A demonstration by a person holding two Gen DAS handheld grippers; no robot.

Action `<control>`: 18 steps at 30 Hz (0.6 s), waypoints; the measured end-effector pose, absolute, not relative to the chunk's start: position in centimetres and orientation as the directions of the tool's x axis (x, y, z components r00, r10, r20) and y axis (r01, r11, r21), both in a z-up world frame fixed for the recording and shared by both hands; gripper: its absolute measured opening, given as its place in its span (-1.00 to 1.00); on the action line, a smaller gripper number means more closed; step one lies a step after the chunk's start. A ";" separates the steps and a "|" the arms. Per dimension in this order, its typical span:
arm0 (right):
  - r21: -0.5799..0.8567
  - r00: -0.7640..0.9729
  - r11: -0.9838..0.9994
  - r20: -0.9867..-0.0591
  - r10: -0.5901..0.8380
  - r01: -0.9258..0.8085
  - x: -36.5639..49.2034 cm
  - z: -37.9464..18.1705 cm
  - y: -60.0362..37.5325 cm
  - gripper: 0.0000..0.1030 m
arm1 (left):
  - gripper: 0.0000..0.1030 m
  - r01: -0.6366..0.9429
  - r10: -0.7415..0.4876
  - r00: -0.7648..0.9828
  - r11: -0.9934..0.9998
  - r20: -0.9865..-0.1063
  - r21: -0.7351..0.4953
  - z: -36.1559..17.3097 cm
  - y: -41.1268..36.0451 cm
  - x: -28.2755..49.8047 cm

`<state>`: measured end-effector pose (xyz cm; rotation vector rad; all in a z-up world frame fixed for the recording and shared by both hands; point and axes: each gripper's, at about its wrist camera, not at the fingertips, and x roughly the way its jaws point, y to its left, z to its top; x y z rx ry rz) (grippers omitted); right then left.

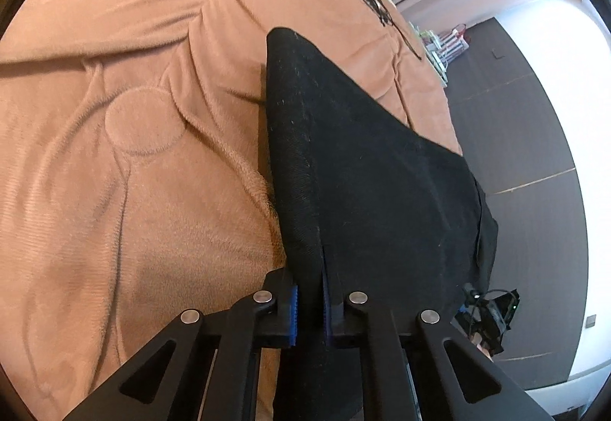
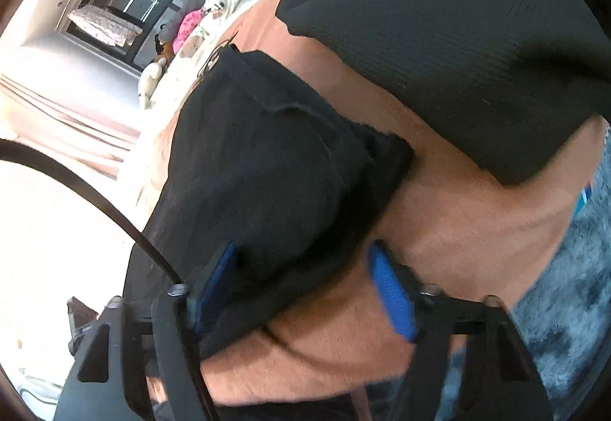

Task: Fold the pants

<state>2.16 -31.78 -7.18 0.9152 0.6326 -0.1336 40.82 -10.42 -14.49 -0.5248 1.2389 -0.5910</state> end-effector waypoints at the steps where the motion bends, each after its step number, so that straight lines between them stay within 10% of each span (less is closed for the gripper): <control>1: 0.701 0.808 0.606 -0.568 0.157 0.376 2.3 -7.1 -31.8 -0.31 | -0.82 0.128 -0.674 0.223 0.737 -0.704 -0.664 -14.2 -10.2 40.7; 4: 0.738 0.818 0.572 -0.543 0.189 0.357 2.5 -6.9 -31.2 -0.70 | -0.83 0.134 -0.681 0.240 0.729 -0.692 -0.671 -13.2 -9.5 40.8; 18: 0.710 0.797 0.629 -0.558 0.229 0.317 5.2 -6.0 -29.7 -0.73 | -0.86 0.071 -0.665 0.317 0.728 -0.676 -0.682 -11.7 -2.0 40.5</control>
